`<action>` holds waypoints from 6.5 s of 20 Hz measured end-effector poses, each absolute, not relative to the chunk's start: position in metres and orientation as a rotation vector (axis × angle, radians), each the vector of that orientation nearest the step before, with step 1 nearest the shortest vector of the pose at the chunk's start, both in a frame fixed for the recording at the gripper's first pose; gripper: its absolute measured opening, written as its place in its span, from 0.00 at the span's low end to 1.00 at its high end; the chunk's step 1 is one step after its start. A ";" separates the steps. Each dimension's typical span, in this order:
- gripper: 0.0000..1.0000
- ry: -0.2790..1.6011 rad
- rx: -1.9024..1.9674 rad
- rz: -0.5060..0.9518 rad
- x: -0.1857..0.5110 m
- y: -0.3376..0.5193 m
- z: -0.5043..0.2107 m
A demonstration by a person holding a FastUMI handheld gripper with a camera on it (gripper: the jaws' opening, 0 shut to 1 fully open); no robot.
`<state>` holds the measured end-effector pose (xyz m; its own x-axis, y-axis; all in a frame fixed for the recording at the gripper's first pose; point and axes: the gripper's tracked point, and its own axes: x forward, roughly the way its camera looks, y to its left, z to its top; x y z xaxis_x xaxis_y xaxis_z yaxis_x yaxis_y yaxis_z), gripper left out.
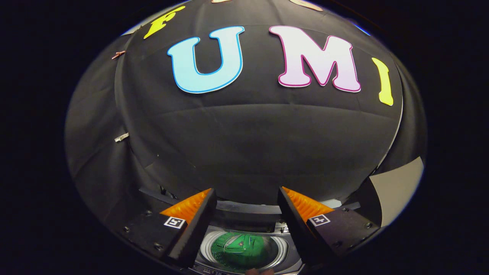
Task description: Put the clothes into the washing machine and then close the washing machine lid.
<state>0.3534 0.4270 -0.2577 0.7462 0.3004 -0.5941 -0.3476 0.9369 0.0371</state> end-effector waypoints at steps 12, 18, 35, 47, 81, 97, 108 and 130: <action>1.00 0.706 -0.054 0.400 0.326 0.428 -0.261; 0.99 0.870 -0.074 0.393 0.286 0.417 -0.277; 0.99 0.666 -0.064 0.396 0.284 0.412 -0.263; 0.98 0.395 -0.029 0.450 0.300 0.419 -0.194; 0.98 0.052 0.039 0.148 0.326 0.315 -0.089; 0.98 0.046 0.030 0.143 0.328 0.313 -0.087; 0.98 0.047 0.020 0.152 0.326 0.314 -0.087; 0.98 0.032 0.010 0.150 0.326 0.314 -0.084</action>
<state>0.3264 0.3141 -0.0845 0.9882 0.1497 -0.0313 -0.1494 0.9887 0.0128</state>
